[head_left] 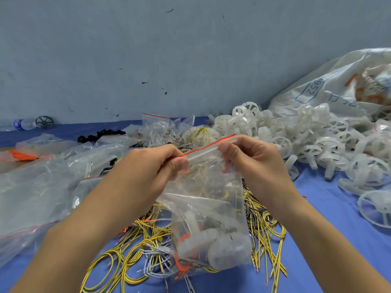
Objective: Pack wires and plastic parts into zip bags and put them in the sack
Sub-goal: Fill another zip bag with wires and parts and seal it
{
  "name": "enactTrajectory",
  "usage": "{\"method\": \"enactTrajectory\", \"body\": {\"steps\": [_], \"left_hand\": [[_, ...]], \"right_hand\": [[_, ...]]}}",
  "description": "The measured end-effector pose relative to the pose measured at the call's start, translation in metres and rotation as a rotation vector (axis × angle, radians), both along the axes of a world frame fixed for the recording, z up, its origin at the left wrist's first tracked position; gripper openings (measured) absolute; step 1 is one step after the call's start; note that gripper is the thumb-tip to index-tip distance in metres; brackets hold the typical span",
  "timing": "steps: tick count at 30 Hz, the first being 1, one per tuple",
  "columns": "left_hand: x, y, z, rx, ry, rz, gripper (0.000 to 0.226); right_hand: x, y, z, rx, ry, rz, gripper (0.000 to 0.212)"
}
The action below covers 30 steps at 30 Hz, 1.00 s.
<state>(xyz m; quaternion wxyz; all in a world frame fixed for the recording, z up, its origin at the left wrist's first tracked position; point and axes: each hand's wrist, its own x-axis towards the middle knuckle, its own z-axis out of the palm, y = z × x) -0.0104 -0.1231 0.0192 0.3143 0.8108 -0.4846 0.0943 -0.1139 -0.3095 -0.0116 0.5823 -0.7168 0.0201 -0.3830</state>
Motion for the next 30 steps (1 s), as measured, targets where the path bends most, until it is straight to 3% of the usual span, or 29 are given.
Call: {"method": "enactTrajectory", "body": {"steps": [12,17,20,26,28,30], "left_hand": [[0.022,0.019,0.001,-0.020,0.096,0.019,0.020],[0.025,0.017,-0.004,-0.146,0.164,0.008,0.010],[0.020,0.006,-0.010,-0.311,0.392,-0.014,0.016],[0.009,-0.019,-0.023,-0.654,0.944,-0.115,0.027],[0.005,-0.024,-0.021,-0.723,1.141,-0.221,0.022],[0.000,-0.027,-0.020,-0.713,1.275,-0.353,0.018]], "right_hand": [[-0.003,-0.020,-0.003,0.113,0.034,-0.043,0.018],[-0.004,-0.026,-0.007,0.248,0.059,-0.018,0.021],[-0.001,-0.029,-0.010,0.417,0.072,0.027,0.021],[0.005,-0.017,-0.004,0.910,-0.008,0.338,0.020],[0.002,-0.012,0.001,0.978,0.004,0.465,0.016],[0.000,-0.004,0.006,0.921,0.103,0.578,0.027]]}}
